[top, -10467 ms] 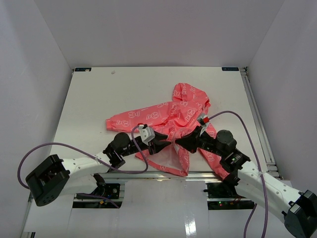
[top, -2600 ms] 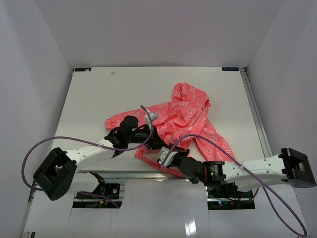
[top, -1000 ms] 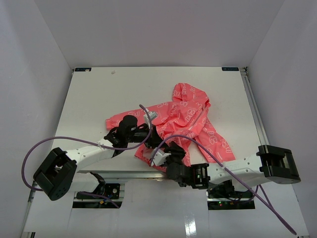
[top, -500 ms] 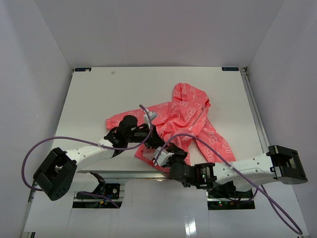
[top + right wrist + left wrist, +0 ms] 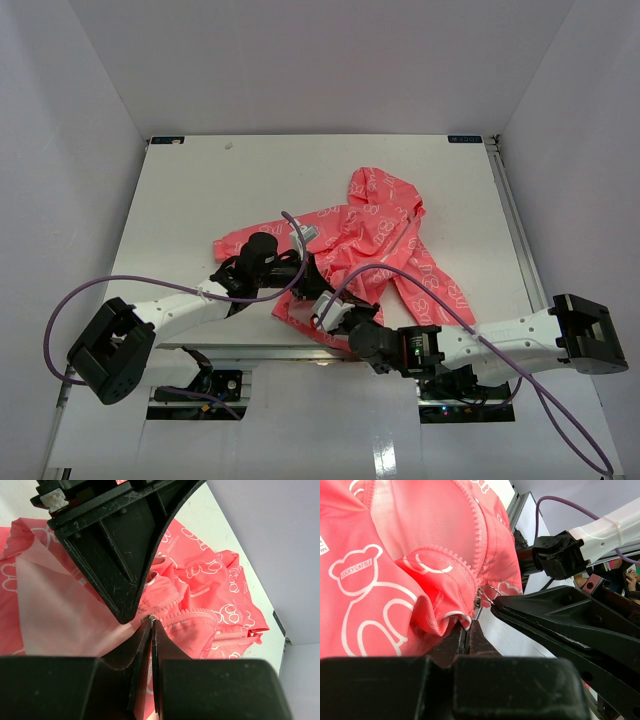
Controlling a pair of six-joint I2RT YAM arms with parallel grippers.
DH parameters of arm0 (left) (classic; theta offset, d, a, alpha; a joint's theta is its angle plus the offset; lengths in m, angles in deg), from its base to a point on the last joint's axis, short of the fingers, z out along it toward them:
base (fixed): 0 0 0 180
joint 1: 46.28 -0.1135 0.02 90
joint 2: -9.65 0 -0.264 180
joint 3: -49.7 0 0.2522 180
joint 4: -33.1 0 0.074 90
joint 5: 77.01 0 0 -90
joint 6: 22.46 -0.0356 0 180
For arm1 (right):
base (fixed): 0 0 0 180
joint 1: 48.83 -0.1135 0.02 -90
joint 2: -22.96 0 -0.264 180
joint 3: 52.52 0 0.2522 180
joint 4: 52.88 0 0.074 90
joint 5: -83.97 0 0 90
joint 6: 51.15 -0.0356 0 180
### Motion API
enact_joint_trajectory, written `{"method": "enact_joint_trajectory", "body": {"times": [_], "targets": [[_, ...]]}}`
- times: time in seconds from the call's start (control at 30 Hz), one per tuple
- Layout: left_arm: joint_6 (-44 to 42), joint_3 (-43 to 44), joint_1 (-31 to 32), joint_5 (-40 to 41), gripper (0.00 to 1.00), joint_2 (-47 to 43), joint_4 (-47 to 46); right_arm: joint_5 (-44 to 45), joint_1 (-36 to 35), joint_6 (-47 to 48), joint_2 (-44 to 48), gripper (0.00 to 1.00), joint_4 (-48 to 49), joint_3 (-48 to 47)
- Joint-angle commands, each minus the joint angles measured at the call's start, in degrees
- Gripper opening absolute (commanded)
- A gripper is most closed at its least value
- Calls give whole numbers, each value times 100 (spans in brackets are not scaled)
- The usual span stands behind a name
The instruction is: Zip up the jacket
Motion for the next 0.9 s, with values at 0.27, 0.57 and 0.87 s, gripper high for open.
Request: {"method": "enact_joint_trajectory", "body": {"times": [0.27, 0.57, 0.87], "targets": [[-48, -37, -36, -95, 0, -77, -114, -152, 189, -334, 32, 13, 191, 107], [-57, -45, -41, -139, 0, -64, -140, -179, 303, -523, 146, 11, 51, 138], [-66, -54, -31, -146, 0, -55, -92, -11, 598, -246, 122, 8, 50, -202]]}}
